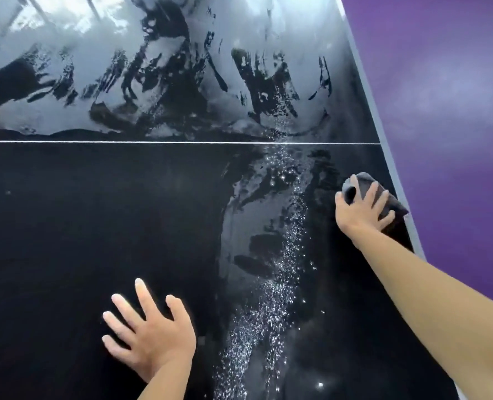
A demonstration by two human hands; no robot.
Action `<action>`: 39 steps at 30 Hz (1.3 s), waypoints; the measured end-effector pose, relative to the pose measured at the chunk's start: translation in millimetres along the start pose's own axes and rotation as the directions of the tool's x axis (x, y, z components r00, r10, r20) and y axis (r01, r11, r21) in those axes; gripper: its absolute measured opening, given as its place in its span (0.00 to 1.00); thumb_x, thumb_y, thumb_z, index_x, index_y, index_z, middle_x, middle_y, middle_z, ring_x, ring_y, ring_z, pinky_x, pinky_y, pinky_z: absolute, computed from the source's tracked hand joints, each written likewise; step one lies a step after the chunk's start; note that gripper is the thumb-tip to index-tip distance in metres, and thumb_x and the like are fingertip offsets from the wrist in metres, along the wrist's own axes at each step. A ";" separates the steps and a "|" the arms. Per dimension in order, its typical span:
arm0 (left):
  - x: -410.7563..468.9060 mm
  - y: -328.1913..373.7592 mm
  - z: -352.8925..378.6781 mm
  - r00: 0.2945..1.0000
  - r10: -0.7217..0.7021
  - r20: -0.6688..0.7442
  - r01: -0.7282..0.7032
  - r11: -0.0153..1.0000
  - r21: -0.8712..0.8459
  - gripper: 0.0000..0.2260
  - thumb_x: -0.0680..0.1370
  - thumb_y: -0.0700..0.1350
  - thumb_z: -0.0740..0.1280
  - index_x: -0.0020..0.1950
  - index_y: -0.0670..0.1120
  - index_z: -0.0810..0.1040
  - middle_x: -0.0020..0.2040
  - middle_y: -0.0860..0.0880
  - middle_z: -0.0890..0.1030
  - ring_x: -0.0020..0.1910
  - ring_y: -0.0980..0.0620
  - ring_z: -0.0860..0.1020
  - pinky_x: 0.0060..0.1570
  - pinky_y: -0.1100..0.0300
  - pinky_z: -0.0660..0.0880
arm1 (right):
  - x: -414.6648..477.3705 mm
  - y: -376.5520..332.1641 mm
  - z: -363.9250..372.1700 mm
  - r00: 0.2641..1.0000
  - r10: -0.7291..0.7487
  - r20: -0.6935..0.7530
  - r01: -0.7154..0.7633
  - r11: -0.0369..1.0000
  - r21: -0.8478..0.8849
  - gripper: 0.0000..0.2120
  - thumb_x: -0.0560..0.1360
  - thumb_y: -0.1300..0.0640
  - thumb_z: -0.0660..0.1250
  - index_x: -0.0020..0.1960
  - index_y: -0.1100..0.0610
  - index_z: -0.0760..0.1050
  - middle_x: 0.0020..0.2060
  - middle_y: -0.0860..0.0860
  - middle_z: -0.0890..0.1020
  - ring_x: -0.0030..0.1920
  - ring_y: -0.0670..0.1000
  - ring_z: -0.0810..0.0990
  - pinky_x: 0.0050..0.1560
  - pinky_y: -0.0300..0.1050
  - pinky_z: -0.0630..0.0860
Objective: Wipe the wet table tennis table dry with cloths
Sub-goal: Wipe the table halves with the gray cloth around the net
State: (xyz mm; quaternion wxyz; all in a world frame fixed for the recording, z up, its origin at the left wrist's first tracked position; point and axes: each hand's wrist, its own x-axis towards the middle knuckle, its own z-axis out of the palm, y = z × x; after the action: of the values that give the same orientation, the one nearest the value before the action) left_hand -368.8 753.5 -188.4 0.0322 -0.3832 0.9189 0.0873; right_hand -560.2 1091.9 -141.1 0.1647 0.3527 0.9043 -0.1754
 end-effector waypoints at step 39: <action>5.9 5.7 -13.4 0.986 0.019 0.169 0.009 0.987 -0.162 0.30 0.81 0.58 0.50 0.83 0.56 0.48 0.83 0.43 0.44 0.81 0.38 0.40 0.76 0.36 0.39 | -271.8 54.3 131.3 0.473 -0.777 0.416 0.881 0.427 -0.204 0.30 0.76 0.33 0.40 0.72 0.28 0.29 0.77 0.40 0.32 0.75 0.44 0.24 0.74 0.56 0.27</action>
State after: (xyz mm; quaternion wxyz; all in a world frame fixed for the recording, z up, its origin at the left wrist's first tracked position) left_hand -376.9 750.9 -175.2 0.0787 -0.3736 0.9036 0.1942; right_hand -310.1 914.8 -153.5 0.2385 -0.2105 0.9434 -0.0935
